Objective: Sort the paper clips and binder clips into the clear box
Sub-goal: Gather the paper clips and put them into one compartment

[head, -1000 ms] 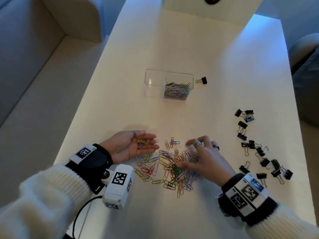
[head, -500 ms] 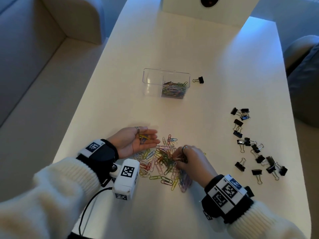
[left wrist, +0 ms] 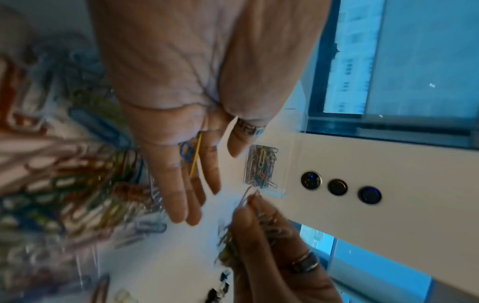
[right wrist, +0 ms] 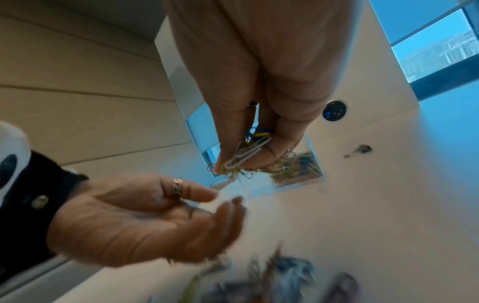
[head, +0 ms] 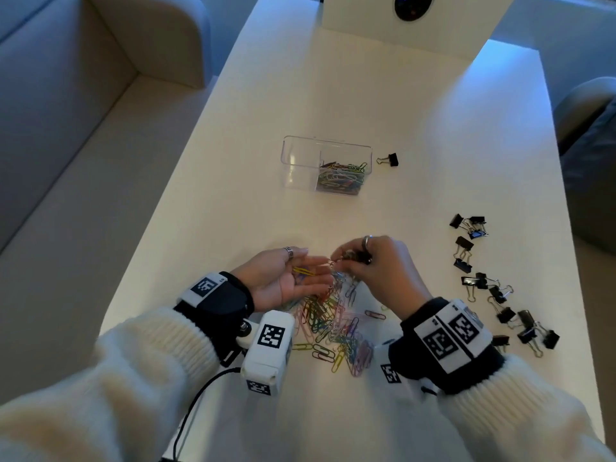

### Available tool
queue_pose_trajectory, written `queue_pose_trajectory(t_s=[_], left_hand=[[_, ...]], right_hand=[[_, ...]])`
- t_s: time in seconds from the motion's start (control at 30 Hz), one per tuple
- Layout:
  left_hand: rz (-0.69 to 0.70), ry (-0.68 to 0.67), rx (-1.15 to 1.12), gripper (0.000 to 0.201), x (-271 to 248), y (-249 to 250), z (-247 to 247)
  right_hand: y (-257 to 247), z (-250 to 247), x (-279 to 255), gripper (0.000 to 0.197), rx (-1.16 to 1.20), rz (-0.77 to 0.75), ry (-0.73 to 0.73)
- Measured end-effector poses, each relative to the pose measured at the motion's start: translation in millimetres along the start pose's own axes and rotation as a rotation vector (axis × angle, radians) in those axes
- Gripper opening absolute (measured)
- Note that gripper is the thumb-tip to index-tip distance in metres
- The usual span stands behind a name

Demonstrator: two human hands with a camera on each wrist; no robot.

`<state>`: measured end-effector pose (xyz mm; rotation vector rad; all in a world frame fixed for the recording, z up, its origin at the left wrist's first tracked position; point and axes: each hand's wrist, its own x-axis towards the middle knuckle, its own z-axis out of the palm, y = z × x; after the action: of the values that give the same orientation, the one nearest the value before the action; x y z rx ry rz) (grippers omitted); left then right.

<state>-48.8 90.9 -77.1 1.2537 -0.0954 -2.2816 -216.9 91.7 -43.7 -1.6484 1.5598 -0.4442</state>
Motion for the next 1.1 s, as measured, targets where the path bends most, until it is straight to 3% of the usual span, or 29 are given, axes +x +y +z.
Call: queue_pose_trajectory(t_s=[0.1,0.2,0.33,0.4,0.47,0.6,0.7,0.83,1.0,1.1], left_hand=[[-0.075,-0.092,-0.055,0.042,3.3,-4.1,11.2],[0.0,-0.141,-0.121,0.039,6.0,-2.1,19.3],[0.027,-0.134,-0.162,0.024,5.4,6.6,27.7],[0.039,-0.114,-0.135,0.032,7.0,9.0,28.7],[0.052,-0.089,-0.073,0.026,7.1,10.7,30.6],[0.059,-0.084,-0.13,0.031,6.4,17.9,32.8],[0.065,-0.102,-0.175,0.04,6.9,26.3,33.8],[0.118,-0.1,-0.152,0.046,7.1,45.8,46.3],[0.21,-0.119,-0.176,0.046,10.6,85.7,65.2],[0.223,-0.093,-0.166,0.046,17.9,105.3,78.7]], right_hand=[[-18.0,0.8,10.2,0.009,0.008,-0.072,0.029],[-22.7,9.1,13.9,0.01,0.016,-0.107,0.049],[-19.4,16.1,9.4,0.011,-0.083,-0.328,0.063],[-16.3,14.2,6.8,0.015,-0.138,-0.447,0.038],[-14.2,10.8,4.9,0.018,-0.178,-0.523,0.024],[-15.5,-5.7,5.6,0.021,-0.153,-0.61,0.147],[-16.3,-26.2,15.7,0.021,-0.052,-0.572,0.285],[-9.9,-52.0,55.6,0.022,0.019,-0.379,0.362],[7.3,-68.3,107.5,0.073,-0.248,-0.194,0.031],[13.3,-67.9,121.8,0.082,-0.292,-0.174,-0.047]])
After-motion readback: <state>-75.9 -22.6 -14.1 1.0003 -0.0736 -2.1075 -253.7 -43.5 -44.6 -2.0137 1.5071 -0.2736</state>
